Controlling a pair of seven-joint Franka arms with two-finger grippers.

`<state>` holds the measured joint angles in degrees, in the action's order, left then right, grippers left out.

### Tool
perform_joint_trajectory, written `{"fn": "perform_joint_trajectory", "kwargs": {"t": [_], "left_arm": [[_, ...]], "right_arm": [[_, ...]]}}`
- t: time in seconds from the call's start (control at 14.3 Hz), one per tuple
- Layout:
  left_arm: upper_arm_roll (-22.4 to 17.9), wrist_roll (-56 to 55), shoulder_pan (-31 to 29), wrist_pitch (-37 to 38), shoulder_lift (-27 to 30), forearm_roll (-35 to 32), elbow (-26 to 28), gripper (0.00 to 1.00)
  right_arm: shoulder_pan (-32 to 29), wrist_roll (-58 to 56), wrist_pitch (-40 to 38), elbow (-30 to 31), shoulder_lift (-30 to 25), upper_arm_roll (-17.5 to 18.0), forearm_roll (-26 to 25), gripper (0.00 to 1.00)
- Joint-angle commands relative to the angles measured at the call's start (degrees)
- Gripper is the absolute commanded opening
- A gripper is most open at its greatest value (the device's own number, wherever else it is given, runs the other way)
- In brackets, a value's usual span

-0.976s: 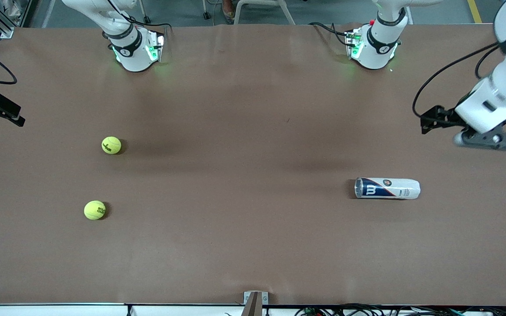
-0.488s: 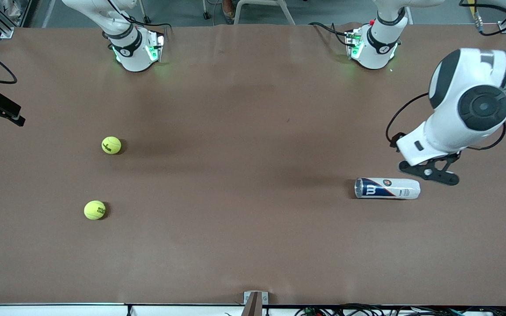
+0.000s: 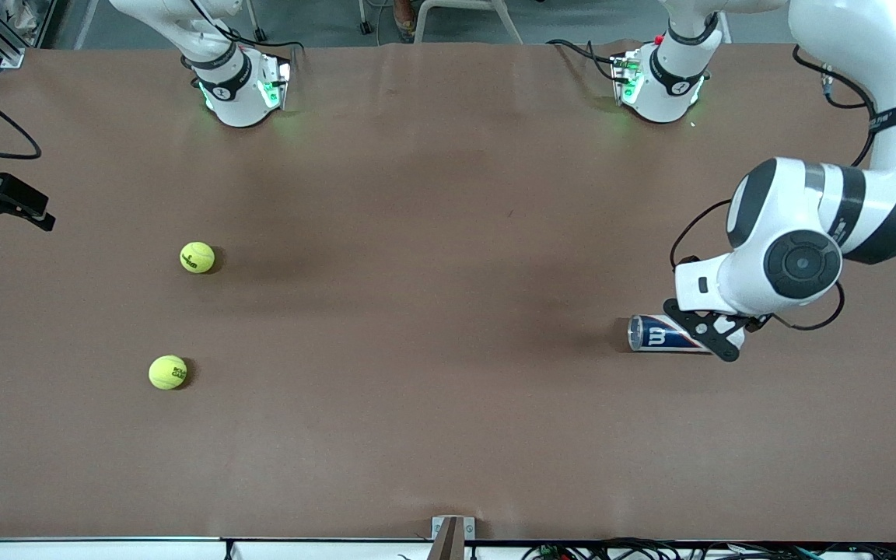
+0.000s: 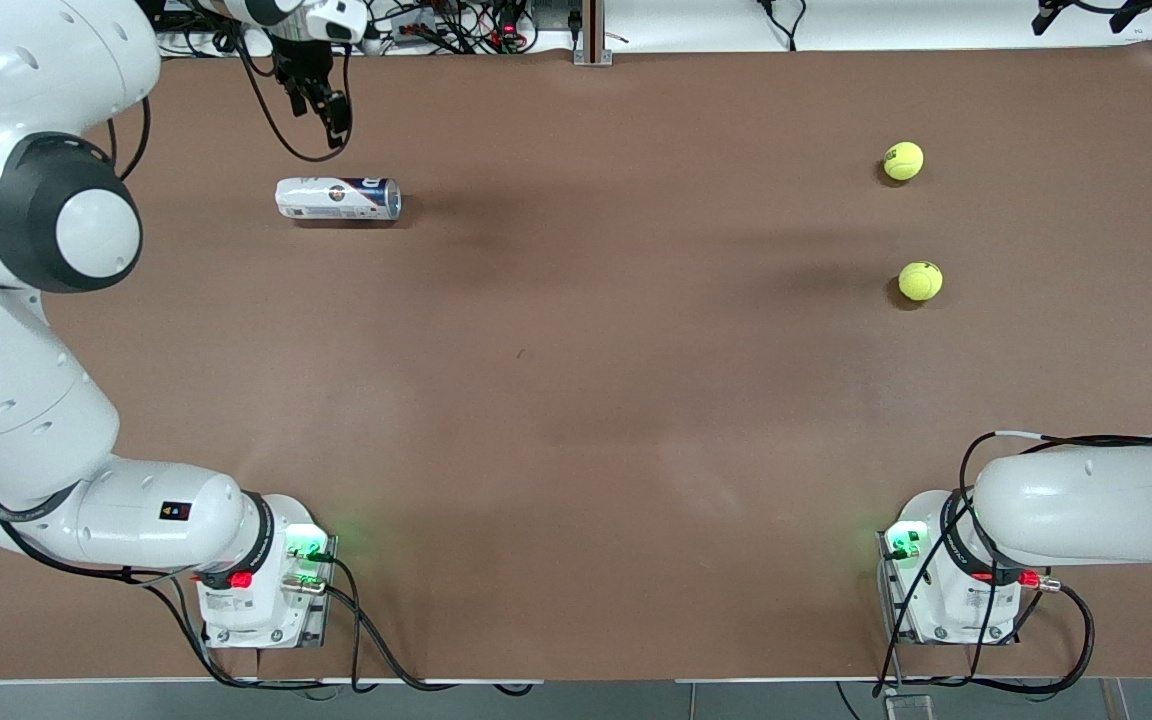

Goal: Insert tennis ball vertically with right arm
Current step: 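Reach the left gripper to the white-blue ball can and grasp it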

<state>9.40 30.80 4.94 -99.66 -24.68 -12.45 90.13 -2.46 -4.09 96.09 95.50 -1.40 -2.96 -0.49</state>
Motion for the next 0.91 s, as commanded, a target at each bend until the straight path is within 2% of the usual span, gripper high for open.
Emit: {"fn": "perform_joint_trajectory", "kwargs": {"t": [0.0, 0.07, 0.28, 0.56, 0.84], "left_arm": [[0.26, 4.62, 0.50, -0.89, -2.39, -0.20, -0.57, 1.00], [0.35, 5.15, 0.86, -0.89, -3.52, -1.51, -0.57, 1.00], [0.44, 5.77, 4.19, -0.98, -7.66, -10.64, -1.27, 1.00], [0.44, 6.73, 6.92, -2.55, -11.35, -14.34, -1.36, 1.00], [0.35, 6.73, 8.51, -4.66, -13.99, -18.74, -1.45, 1.00]], "right_arm": [[-0.17, -0.04, -0.11, -0.31, 2.79, 0.14, -0.74, 1.00], [-0.61, 0.05, -0.37, -0.40, 4.55, 0.14, -0.74, 1.00], [-0.62, -0.65, -0.46, -0.49, 5.01, 0.06, -0.74, 1.00], [-0.70, 0.04, -2.56, 0.39, 7.11, -0.03, -1.10, 1.00], [-0.97, 0.31, -3.72, 0.65, 13.60, -0.03, -1.01, 1.00]]}}
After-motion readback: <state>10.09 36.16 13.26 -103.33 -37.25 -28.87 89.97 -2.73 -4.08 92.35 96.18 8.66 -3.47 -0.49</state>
